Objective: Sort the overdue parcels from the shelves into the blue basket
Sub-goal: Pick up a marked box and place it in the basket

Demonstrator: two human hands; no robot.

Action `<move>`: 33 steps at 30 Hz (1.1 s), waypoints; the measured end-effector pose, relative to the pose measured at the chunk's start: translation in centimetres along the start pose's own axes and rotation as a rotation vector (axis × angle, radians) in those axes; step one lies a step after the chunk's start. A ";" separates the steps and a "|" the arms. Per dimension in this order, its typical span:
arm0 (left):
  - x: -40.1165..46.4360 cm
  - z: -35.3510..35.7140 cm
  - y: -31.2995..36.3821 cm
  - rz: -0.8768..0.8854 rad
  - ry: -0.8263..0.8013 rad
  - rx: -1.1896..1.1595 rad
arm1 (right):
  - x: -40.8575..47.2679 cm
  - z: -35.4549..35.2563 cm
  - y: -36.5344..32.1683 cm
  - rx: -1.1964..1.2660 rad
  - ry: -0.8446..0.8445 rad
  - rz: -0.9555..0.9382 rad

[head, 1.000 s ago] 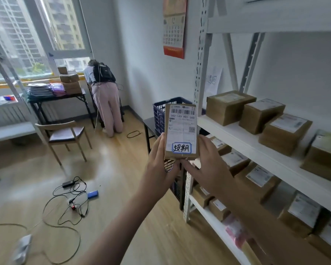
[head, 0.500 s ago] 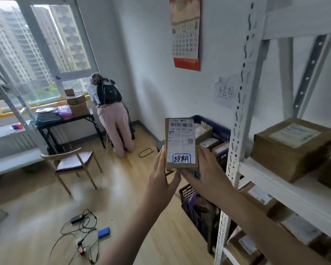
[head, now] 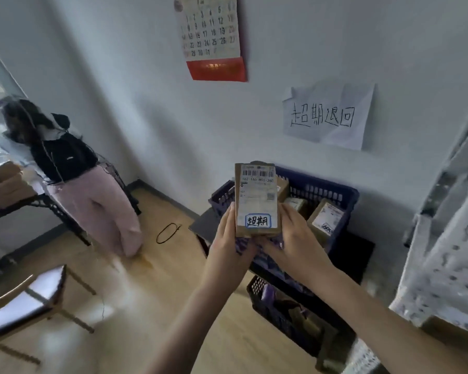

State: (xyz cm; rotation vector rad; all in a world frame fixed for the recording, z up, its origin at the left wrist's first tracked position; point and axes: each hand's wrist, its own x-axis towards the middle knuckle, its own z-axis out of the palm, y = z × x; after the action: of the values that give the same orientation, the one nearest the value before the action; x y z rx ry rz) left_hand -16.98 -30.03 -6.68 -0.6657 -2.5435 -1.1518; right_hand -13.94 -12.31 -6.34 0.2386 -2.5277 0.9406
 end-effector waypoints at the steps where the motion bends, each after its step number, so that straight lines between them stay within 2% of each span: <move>1: 1.7 0.5 -1.4 0.007 -0.046 -0.002 | 1.0 0.8 0.8 -0.023 0.009 0.042; 9: 11.9 8.7 -8.3 0.092 -0.399 -0.111 | 5.1 5.2 9.6 -0.150 0.042 0.370; 15: 16.4 13.4 -12.8 0.123 -0.567 -0.076 | 7.2 7.6 15.0 -0.216 0.000 0.477; 24: 20.7 17.2 -16.3 0.161 -0.703 -0.077 | 9.5 11.1 19.2 -0.228 -0.050 0.646; 29: 23.9 19.8 -18.7 0.267 -0.811 -0.043 | 11.0 12.1 21.7 -0.253 -0.059 0.756; 33: 26.3 22.0 -20.9 0.376 -0.810 0.067 | 12.4 13.0 22.9 -0.278 -0.053 0.799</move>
State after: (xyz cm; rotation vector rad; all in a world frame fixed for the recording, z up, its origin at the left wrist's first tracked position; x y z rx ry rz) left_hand -51.43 -17.65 -23.16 -1.7931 -2.8237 -0.7461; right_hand -36.31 -3.74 -22.85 -0.8980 -2.7839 0.8128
